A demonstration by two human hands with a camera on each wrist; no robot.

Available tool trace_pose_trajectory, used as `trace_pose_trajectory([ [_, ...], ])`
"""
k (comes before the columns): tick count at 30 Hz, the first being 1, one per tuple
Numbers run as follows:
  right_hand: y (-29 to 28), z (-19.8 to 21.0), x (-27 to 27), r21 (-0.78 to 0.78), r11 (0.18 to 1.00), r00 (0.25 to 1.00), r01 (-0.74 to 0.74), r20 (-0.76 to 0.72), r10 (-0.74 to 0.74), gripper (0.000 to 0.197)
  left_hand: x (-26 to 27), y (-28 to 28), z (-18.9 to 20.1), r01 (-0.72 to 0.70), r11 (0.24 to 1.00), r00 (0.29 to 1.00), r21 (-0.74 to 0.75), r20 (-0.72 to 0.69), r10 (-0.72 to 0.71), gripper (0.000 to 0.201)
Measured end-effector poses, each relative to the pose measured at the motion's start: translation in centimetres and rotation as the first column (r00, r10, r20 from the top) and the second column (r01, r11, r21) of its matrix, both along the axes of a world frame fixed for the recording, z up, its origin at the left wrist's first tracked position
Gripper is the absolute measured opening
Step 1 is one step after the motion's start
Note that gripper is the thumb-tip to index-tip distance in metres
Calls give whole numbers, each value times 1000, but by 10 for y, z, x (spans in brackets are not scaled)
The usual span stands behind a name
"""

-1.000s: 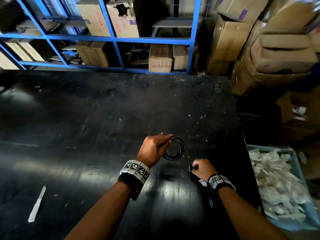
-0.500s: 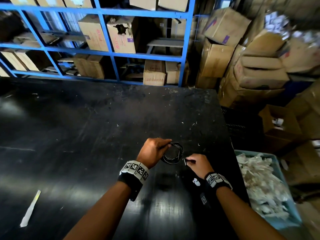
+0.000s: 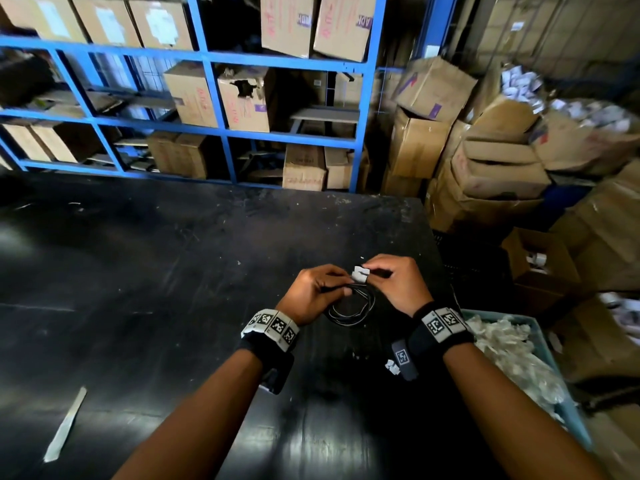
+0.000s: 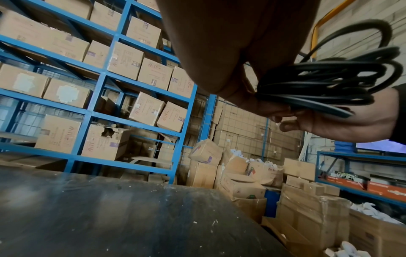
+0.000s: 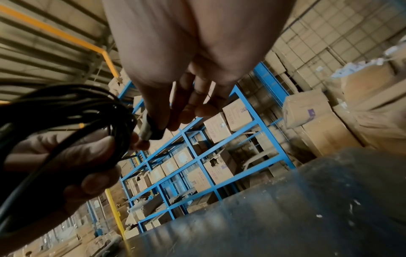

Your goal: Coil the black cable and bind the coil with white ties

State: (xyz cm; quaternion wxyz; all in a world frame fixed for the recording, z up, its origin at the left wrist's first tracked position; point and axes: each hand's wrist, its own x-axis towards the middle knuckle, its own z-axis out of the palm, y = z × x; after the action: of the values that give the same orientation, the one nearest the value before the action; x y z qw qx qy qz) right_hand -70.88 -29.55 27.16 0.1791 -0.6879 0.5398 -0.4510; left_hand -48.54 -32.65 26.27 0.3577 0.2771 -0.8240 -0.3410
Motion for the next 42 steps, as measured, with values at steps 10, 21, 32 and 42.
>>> trace_pose_trajectory([
  [10, 5, 21, 10, -114, 990, 988, -85, -135, 69, 16, 5, 1, 9, -21, 998, 998, -63, -65, 17, 16],
  [21, 12, 30, 10, -111, 986, 982, -126, -151, 109, 13, 5, 4, 14, -14, 1000, 995, -5, -95, 13, 18],
  [32, 16, 33, 22, 263, 963, 910, 53, 385, -155, 27, -1, 7, 28, 6, 985, 999, -174, -41, -13, 20],
  [42, 14, 48, 12, 486, 867, 701, -115, 657, -276, 9, 0, 15, 32, 42, 957, 999, -286, 10, -41, 18],
])
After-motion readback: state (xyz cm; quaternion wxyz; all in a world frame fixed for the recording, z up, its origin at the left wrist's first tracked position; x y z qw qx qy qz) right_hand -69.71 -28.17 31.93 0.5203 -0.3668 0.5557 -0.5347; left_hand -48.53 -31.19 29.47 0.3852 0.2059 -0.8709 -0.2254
